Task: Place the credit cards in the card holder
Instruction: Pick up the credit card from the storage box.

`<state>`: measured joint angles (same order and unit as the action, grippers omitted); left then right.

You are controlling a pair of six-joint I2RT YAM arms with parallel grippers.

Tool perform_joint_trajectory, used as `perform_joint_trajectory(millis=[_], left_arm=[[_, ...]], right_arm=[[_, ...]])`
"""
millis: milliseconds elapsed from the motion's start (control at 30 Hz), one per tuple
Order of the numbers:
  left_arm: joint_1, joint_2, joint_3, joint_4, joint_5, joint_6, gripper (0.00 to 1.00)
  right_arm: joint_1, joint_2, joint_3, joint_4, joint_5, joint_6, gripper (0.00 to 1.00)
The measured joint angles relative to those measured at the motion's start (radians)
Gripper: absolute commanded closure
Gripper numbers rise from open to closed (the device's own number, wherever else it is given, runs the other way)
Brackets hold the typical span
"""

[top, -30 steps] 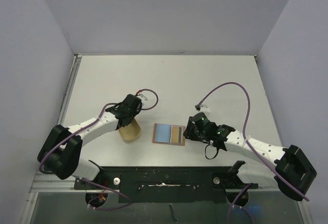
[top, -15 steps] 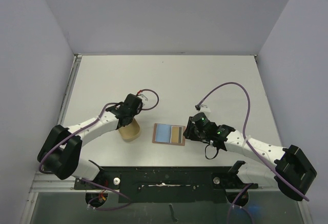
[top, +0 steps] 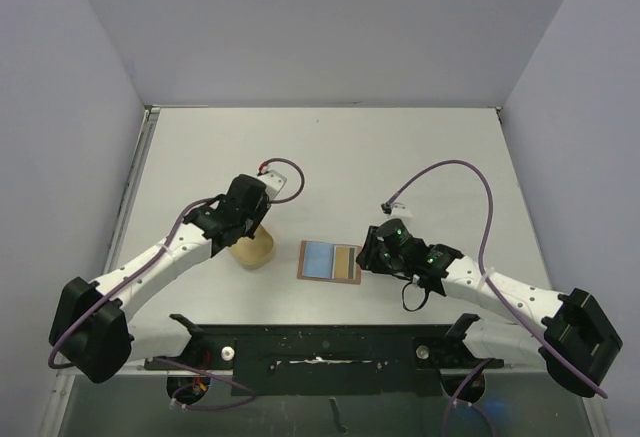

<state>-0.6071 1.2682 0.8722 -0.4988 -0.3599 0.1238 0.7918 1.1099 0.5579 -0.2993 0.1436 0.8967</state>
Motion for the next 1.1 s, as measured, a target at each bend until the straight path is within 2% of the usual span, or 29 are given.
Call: perform_joint_trajectory(millis=[300,600,767,1100], left_arm=[[0.000,-0.143,0.011,0.029,0.251,-0.164,1.00],[0.000,-0.301,-0.073,0.246,0.481,-0.451,1.00],[0.000,-0.303,-0.100,0.344,0.613,-0.605,1.00],[0.000,-0.295,-0.222,0.691,0.832,-0.919,1.00]], right_arm=[[0.000,-0.109,0.008,0.064,-0.063,-0.023,0.67],[0.000,-0.212,0.015,0.250,-0.169,-0.024,0.62],[-0.001,-0.235,0.034,0.342,-0.216,-0.018,0.58],[-0.038,-0.235,0.043,0.460,-0.279,0.041,0.55]])
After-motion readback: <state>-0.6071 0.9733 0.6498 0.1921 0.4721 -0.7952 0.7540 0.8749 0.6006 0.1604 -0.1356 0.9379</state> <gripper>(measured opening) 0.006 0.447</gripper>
